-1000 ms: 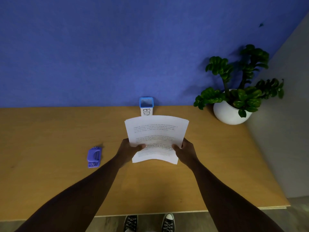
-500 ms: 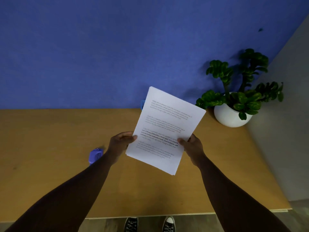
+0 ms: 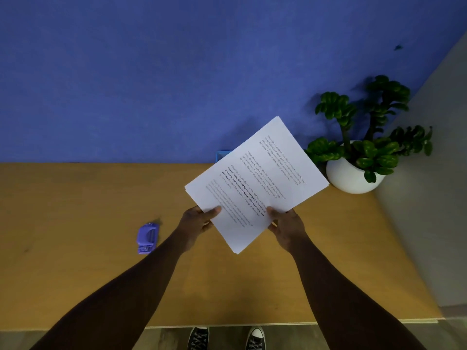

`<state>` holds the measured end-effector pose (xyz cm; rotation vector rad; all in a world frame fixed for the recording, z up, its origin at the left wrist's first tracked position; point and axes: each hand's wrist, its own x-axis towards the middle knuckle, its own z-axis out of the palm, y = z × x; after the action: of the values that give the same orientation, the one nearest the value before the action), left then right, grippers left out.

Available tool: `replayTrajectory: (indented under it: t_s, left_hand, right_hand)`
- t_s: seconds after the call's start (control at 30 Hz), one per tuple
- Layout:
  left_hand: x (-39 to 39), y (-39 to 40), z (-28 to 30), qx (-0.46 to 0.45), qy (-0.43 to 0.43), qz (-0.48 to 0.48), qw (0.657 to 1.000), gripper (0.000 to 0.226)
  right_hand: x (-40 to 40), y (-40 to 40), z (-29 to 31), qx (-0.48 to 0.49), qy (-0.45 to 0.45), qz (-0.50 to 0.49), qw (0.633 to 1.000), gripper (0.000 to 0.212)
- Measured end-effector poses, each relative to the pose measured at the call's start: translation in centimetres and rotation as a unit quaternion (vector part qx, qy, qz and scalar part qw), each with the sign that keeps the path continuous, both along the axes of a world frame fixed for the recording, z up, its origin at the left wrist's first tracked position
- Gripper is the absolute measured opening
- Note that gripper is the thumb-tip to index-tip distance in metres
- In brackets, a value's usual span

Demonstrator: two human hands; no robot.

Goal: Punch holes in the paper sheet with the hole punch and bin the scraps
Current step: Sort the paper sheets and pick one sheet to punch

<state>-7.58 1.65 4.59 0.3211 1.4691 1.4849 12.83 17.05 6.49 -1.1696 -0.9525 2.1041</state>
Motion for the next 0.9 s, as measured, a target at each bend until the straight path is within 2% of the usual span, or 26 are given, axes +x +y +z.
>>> replayTrajectory:
  t_s: [0.23, 0.37, 0.47, 0.53, 0.63, 0.77, 0.9]
  left_hand:
    - [0.5, 0.3, 0.0, 0.008, 0.033, -0.015, 0.999, 0.036]
    - [-0.7, -0.2, 0.4, 0.005, 0.064, -0.003, 0.998, 0.023]
    - [-2.2, -0.9, 0.7, -0.002, 0.089, -0.002, 0.996, 0.021]
    - [-3.3, -1.4, 0.9, -0.009, 0.110, -0.004, 0.994, 0.022]
    - [-4.5, -2.0, 1.5, -0.023, 0.152, -0.012, 0.988, 0.019]
    - [-4.8, -2.4, 1.9, -0.035, 0.194, -0.016, 0.980, 0.013]
    - [-4.0, -2.3, 1.4, -0.041, 0.218, -0.007, 0.975, 0.016]
  right_hand:
    - [0.3, -0.5, -0.6, -0.033, 0.016, 0.052, 0.998, 0.048]
    - [1.4, 0.1, -0.6, -0.011, 0.014, 0.027, 0.999, 0.052]
    - [2.0, 0.9, 0.0, 0.012, 0.021, 0.006, 1.000, 0.057]
    - [2.5, 1.4, 0.4, 0.023, 0.012, -0.007, 1.000, 0.054]
    - [3.2, 1.8, 0.9, 0.053, -0.032, -0.011, 0.998, 0.043]
    - [3.4, 1.8, 1.0, 0.135, -0.125, 0.055, 0.981, 0.027]
    - [2.9, 1.2, 0.9, 0.196, -0.205, 0.082, 0.955, 0.023]
